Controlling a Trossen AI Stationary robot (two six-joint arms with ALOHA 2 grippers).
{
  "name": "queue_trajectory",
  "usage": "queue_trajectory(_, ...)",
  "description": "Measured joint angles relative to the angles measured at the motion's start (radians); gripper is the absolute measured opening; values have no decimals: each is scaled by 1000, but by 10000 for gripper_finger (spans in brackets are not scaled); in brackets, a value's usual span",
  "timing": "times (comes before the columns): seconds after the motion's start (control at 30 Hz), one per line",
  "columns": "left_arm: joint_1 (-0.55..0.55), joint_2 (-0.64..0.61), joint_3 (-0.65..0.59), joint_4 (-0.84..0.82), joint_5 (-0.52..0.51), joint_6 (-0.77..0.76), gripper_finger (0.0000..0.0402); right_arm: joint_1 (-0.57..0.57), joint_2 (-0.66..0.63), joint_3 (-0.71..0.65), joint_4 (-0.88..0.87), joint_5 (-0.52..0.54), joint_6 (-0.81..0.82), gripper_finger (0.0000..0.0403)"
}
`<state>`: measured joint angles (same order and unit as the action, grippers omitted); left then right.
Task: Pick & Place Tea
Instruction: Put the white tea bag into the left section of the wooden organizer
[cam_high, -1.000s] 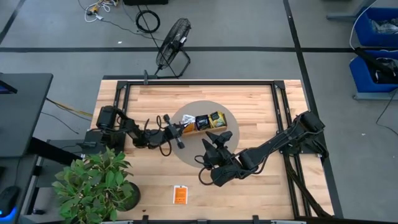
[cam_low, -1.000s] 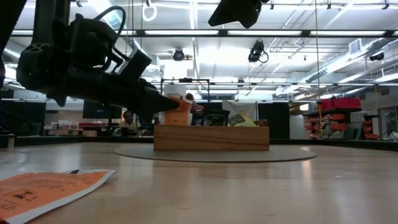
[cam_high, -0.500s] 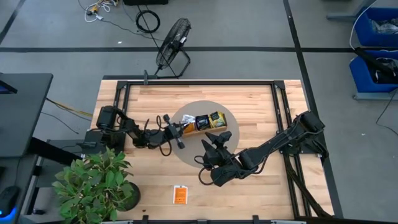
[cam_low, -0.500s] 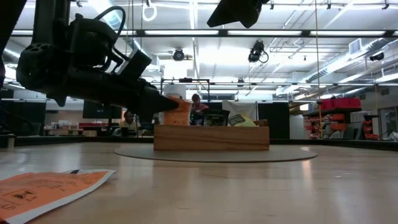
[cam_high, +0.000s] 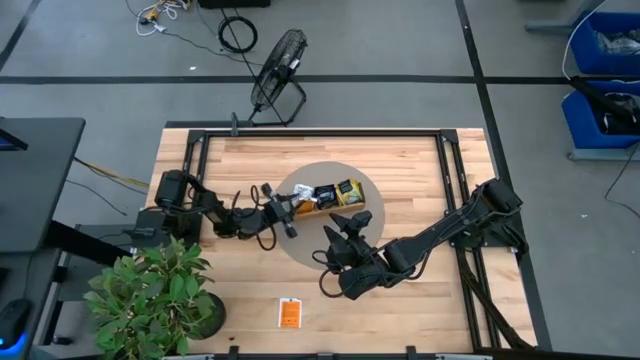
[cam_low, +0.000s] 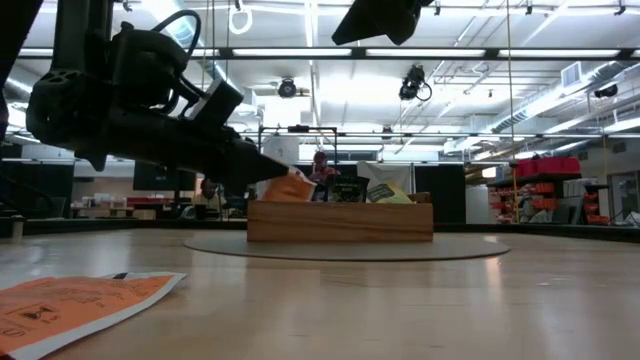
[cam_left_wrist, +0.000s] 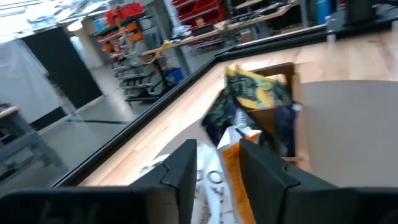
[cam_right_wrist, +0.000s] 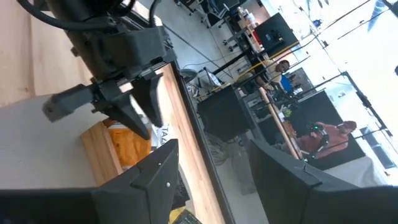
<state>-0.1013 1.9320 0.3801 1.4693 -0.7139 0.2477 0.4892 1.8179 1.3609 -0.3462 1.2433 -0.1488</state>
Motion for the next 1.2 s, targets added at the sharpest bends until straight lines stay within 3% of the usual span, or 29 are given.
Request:
queue_trajectory(0.13, 0, 0, 0, 0, -69, -1, 134, 0, 0, 0, 0, -6, 10, 203)
queue_trajectory(0.53, 0, 0, 0, 17, -132, 1, 127, 0, 0, 0, 0, -6, 10, 203)
queue_trajectory(1.07, -44, -1, 0, 88, -132, 53, 126, 0, 0, 0, -13, -6, 23, 203)
queue_trajectory(1.2, -80, -12, -1, 88, -43, 87, 126, 0, 0, 0, -54, -6, 60, 203)
